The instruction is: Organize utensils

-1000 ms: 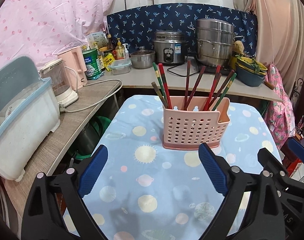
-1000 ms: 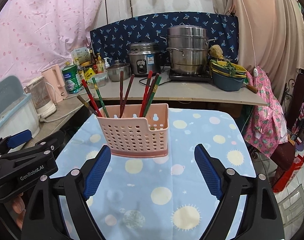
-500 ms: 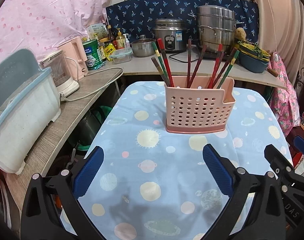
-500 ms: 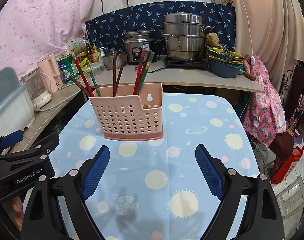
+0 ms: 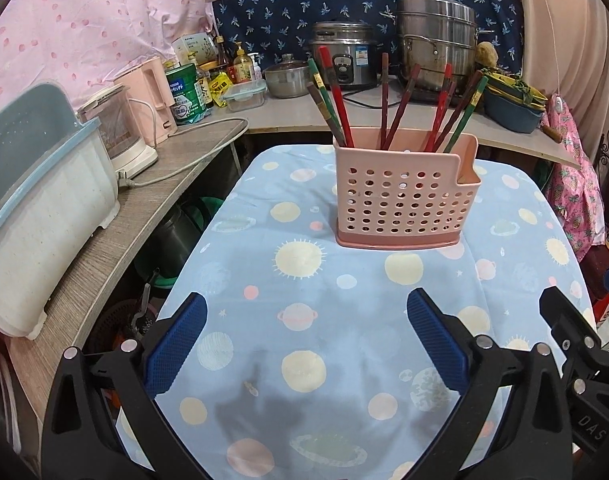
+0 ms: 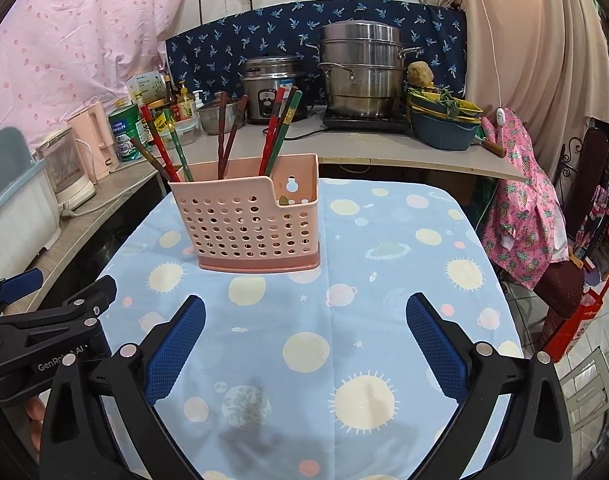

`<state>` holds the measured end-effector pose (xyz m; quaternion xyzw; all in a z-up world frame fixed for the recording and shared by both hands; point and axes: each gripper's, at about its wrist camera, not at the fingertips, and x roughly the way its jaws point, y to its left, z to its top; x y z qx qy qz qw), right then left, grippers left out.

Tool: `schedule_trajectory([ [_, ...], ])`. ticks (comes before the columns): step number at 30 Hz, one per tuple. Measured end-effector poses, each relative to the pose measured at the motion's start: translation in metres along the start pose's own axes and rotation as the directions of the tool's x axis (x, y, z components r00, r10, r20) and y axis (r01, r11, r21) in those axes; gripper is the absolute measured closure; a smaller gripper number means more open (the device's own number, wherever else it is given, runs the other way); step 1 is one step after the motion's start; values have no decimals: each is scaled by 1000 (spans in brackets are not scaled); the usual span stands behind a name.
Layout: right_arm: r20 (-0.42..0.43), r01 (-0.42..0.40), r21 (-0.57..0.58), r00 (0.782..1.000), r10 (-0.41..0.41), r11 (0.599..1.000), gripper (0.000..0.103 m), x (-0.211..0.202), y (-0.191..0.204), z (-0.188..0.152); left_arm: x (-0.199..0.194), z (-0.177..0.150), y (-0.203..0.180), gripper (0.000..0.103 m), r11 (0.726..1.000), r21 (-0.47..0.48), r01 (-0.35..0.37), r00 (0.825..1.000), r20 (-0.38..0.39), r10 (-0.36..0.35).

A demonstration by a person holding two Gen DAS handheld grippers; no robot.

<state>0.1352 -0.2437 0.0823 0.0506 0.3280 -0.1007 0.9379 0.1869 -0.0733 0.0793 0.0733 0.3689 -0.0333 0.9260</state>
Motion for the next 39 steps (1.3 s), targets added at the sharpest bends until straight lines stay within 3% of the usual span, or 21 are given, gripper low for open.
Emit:
schedule_trajectory([
  [39, -46, 4, -1, 999, -5, 1000, 6, 19, 7, -7, 22, -3, 8, 7, 1000, -16, -21, 999, -34, 21],
])
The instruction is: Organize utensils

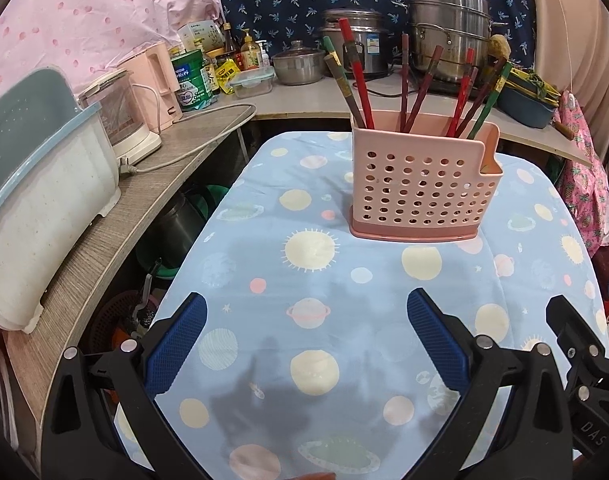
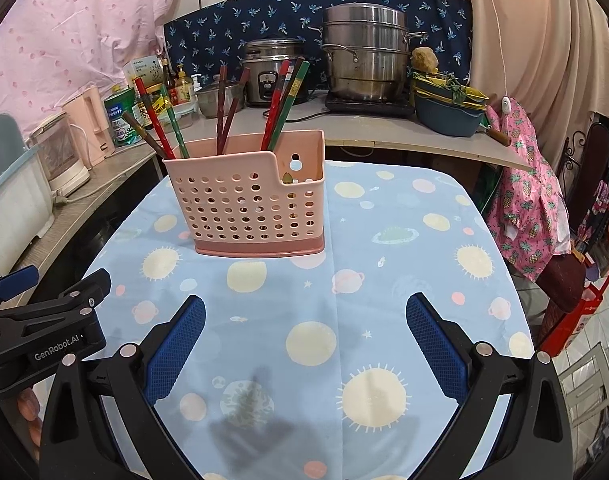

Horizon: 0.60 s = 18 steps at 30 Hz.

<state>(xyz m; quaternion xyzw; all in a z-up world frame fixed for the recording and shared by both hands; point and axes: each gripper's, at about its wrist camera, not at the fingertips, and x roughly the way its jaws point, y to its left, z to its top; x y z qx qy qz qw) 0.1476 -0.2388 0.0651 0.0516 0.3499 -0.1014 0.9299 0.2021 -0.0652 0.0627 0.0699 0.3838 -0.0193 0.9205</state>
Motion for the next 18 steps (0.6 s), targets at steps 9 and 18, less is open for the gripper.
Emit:
schedule_trajectory([
  [9, -4, 1, 1, 1000, -1, 1000, 6, 2, 0, -2, 1, 0, 1, 7, 1000, 2, -2, 1000, 3, 2],
  [18, -6, 1, 3, 1000, -1, 1000, 6, 3, -1, -1, 1, 1, 1, 7, 1000, 4, -6, 1000, 2, 6],
])
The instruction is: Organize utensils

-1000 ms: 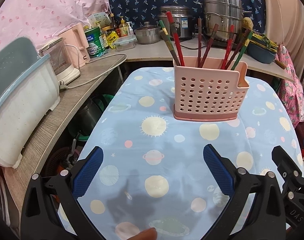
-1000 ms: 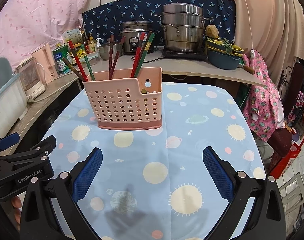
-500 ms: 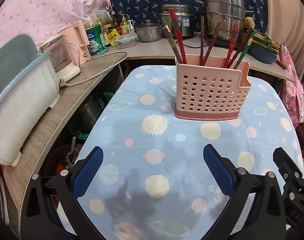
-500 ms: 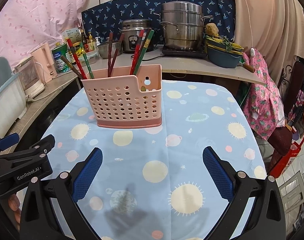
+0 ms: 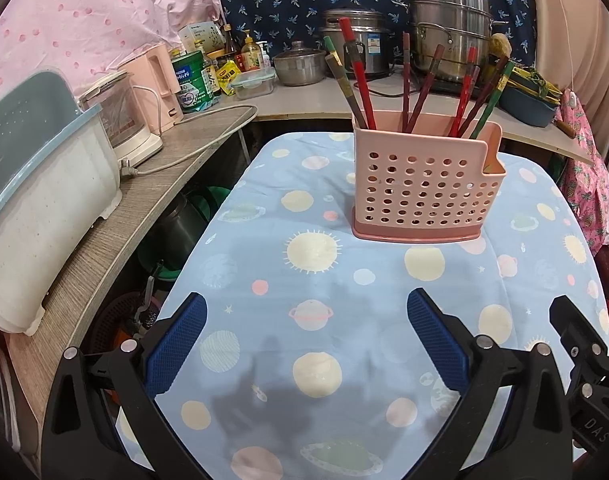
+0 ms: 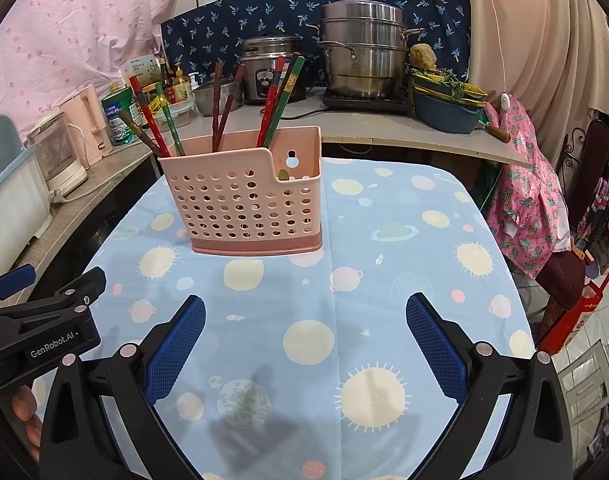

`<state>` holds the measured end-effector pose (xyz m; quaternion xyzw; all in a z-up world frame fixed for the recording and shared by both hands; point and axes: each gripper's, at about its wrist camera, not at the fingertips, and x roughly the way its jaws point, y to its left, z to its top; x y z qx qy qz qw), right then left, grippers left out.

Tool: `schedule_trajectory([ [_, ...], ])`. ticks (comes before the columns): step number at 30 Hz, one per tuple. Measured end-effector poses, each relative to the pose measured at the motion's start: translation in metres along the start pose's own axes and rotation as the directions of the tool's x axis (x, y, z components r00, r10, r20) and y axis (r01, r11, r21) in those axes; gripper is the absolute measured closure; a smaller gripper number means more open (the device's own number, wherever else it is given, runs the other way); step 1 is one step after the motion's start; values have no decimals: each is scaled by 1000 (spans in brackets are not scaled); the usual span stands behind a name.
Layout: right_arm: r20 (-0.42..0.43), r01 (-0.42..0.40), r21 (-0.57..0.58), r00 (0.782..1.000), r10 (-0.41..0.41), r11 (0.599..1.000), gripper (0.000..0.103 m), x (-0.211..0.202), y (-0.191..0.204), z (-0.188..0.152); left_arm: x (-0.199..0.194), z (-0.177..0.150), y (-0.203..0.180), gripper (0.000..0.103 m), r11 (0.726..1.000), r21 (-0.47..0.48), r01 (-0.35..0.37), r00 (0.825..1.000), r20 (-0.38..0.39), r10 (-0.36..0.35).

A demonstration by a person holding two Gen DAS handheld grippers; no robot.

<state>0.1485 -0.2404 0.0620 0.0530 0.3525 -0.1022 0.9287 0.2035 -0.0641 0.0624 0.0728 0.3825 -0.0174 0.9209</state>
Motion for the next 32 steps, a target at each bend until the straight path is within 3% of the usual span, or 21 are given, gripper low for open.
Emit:
schedule_trajectory([
  [32, -6, 3, 10, 1000, -3, 1000, 6, 3, -8, -3, 0, 6, 5, 7, 1000, 2, 0, 1000, 22, 0],
])
